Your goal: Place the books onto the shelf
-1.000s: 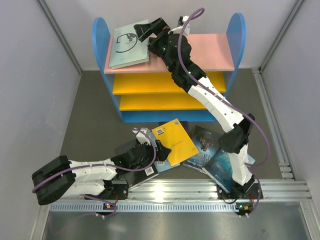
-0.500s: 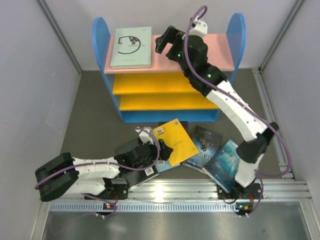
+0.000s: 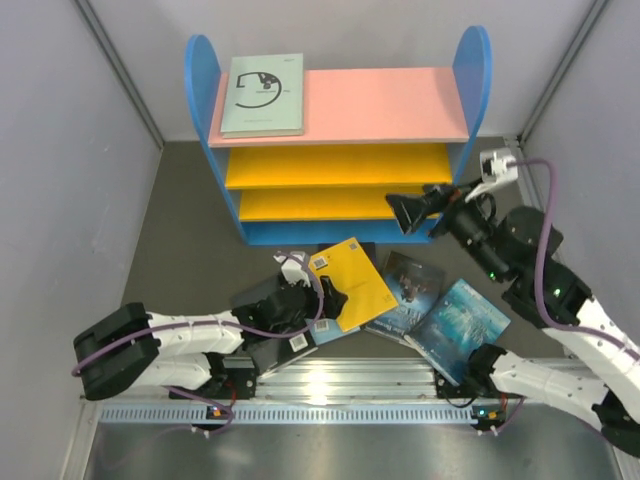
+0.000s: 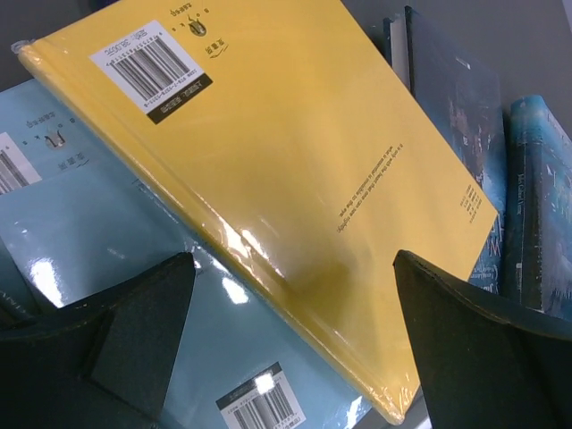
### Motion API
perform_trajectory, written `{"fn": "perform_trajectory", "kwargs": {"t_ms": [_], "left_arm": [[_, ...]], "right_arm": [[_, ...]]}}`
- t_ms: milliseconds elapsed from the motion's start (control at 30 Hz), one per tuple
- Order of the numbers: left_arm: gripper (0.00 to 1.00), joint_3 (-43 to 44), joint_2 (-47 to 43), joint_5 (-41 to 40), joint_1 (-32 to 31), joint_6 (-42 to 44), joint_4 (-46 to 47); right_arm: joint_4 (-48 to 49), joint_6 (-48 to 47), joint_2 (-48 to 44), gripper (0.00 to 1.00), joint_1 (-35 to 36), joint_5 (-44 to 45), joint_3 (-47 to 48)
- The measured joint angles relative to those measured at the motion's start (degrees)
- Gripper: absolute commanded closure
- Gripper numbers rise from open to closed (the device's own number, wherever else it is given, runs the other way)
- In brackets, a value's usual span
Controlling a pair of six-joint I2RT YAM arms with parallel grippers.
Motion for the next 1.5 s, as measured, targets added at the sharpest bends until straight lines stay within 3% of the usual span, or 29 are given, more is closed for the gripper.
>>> {"fn": "perform_trajectory", "kwargs": {"t_ms": [133,300,433,667,1000,1233,1333,1400,1467,1500], "left_arm": [[0.01,2.51,2.10,-0.59,0.00,-0.72,-1.77],[0.01,5.46,3.50,-1.70,0.00,-3.37,-5.79],[0.01,5.51,3.48,-2.58,0.02,-6.56,-6.21],[0.01,4.76,3.34,-3.45,0.09,-9.31,-5.07],[0.02,4.04,6.99,-4.04,0.26,-10.32,1.92],[0.05,4.94,13.09,-3.52,1.49,-10.25,10.19],[0.11,5.64,15.65,-2.43,2.12,-10.27,13.35],[0.21,5.60,16.44,-1.68,2.58,-10.27,15.23],[0.33,5.20,16.83,-0.94,3.10,-10.38,16.37],[0.49,4.81,16.98,-0.66,3.32,-10.58,16.87]], "right_arm": [[0.48,4.11,-5.70,0.00,-0.31,-0.83,-17.25],[-0.66,8.13,4.37,0.00,-1.46,-4.37,-31.69],[-0.22,9.40,13.44,0.03,-6.80,-9.99,-33.05],[13.29,12.20,20.31,0.08,-19.96,-25.49,-37.88],[29.03,15.85,24.28,0.09,-20.55,-37.22,-41.66],[35.15,16.68,25.94,0.11,-21.29,-38.77,-44.09],[37.99,16.85,25.99,0.11,-21.31,-38.88,-45.51],[39.28,16.92,25.79,0.11,-21.31,-38.80,-46.34],[40.06,16.87,25.14,0.11,-21.29,-38.77,-47.23],[40.39,16.83,24.61,0.11,-21.29,-38.77,-47.74]]}}
